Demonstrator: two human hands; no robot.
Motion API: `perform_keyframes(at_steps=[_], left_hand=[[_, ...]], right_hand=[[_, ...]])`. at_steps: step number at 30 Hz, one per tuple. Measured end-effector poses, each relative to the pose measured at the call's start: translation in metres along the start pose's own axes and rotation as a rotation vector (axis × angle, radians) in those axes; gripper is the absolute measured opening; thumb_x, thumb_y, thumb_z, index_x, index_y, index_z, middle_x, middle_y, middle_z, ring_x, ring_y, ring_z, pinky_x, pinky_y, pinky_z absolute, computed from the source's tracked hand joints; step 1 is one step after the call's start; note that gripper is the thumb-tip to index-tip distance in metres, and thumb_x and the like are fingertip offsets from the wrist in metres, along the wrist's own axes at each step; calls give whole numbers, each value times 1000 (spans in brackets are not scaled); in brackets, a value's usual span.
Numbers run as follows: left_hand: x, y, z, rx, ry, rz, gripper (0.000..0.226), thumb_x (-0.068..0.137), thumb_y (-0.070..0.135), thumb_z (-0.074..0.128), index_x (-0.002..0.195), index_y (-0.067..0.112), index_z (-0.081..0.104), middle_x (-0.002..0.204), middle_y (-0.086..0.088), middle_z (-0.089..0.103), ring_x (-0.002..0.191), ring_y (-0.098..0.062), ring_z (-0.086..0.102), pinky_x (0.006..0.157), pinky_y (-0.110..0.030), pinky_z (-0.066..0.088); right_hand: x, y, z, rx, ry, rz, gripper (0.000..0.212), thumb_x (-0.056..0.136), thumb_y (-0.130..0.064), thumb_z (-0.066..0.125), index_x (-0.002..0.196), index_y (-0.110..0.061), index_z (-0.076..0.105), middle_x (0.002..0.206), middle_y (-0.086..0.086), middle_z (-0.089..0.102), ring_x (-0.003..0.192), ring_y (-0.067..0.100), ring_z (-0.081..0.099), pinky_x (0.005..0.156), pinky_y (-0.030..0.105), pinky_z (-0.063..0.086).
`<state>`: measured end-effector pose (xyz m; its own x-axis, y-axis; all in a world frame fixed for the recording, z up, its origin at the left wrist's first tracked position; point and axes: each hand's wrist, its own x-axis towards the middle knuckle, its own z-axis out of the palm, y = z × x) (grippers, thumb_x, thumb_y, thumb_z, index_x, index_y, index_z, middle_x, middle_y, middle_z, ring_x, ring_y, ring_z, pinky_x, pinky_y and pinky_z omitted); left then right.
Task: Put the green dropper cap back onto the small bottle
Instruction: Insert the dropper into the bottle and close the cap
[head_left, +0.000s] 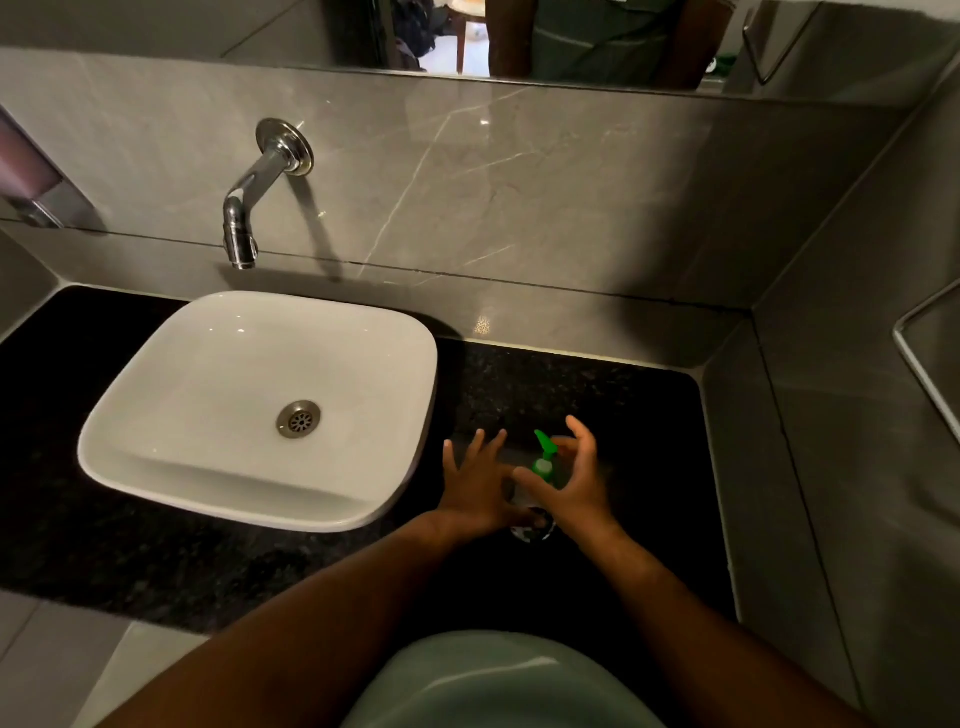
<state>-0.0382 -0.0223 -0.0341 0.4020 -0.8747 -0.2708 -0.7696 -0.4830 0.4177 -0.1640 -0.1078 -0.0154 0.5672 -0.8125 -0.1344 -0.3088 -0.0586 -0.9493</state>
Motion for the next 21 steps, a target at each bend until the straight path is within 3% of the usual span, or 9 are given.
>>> perform_keyframes(at_steps=[3, 6, 8, 10, 12, 15, 17, 19, 21], left_hand=[[1, -3, -2, -5, 0, -17, 68, 55, 78, 65, 111, 39, 66, 161, 4, 8, 145, -18, -12, 100, -51, -30], [2, -1, 0, 15, -16, -21, 71, 57, 79, 63, 119, 44, 61, 161, 4, 9, 145, -19, -12, 101, -54, -29], [3, 2, 2, 37, -16, -16, 69, 57, 79, 60, 117, 45, 61, 161, 3, 11, 145, -20, -10, 104, -58, -25], [3, 2, 2, 26, -17, -23, 70, 54, 79, 57, 116, 47, 61, 161, 2, 13, 146, -21, -10, 103, -59, -25], [3, 0, 2, -10, 3, -31, 73, 50, 81, 56, 114, 47, 61, 161, 3, 14, 146, -19, -10, 101, -55, -29], [3, -4, 3, -28, 18, -26, 77, 49, 84, 57, 115, 46, 62, 160, 4, 15, 145, -18, -10, 96, -48, -35], [4, -4, 4, -18, 12, -17, 79, 49, 85, 56, 118, 46, 61, 160, 5, 14, 145, -17, -10, 92, -45, -38], [5, -3, 4, -8, 16, -11, 81, 48, 85, 55, 119, 46, 61, 160, 4, 16, 145, -18, -10, 90, -43, -41], [6, -3, 4, 4, 39, -8, 82, 46, 86, 53, 118, 47, 60, 159, 4, 18, 145, -19, -9, 90, -43, -41]], right_hand=[[3, 4, -5, 86, -96, 7, 83, 82, -3, 67, 148, -23, 21, 145, 11, 45, 130, 12, 44, 102, 25, 41], [4, 2, -6, 7, -45, -1, 78, 70, -16, 81, 133, -32, 39, 106, 4, 65, 100, 5, 61, 85, 11, 47], [4, 0, -5, -96, 7, -28, 85, 53, -36, 88, 123, -36, 41, 89, -8, 55, 80, -3, 54, 68, 5, 42], [3, -1, -3, -103, 6, -9, 98, 49, -42, 89, 132, -31, 37, 100, -7, 53, 88, -1, 52, 74, 9, 39], [3, 1, -4, -37, -62, 31, 104, 63, -31, 85, 146, -25, 23, 129, -2, 49, 116, 7, 48, 89, 16, 38], [3, 2, -6, 43, -149, 49, 85, 83, -10, 70, 149, -18, 19, 144, 8, 44, 125, 3, 40, 87, 2, 41], [3, -1, -7, 70, -181, 61, 74, 86, -5, 65, 147, -15, 25, 142, 14, 48, 123, 5, 45, 93, 11, 46], [4, -4, -8, 87, -183, 65, 69, 86, -3, 65, 145, -14, 31, 138, 17, 53, 126, 12, 49, 104, 33, 46], [5, -4, -10, 77, -135, 47, 70, 82, -3, 69, 142, -13, 36, 133, 17, 57, 125, 19, 53, 104, 39, 46]])
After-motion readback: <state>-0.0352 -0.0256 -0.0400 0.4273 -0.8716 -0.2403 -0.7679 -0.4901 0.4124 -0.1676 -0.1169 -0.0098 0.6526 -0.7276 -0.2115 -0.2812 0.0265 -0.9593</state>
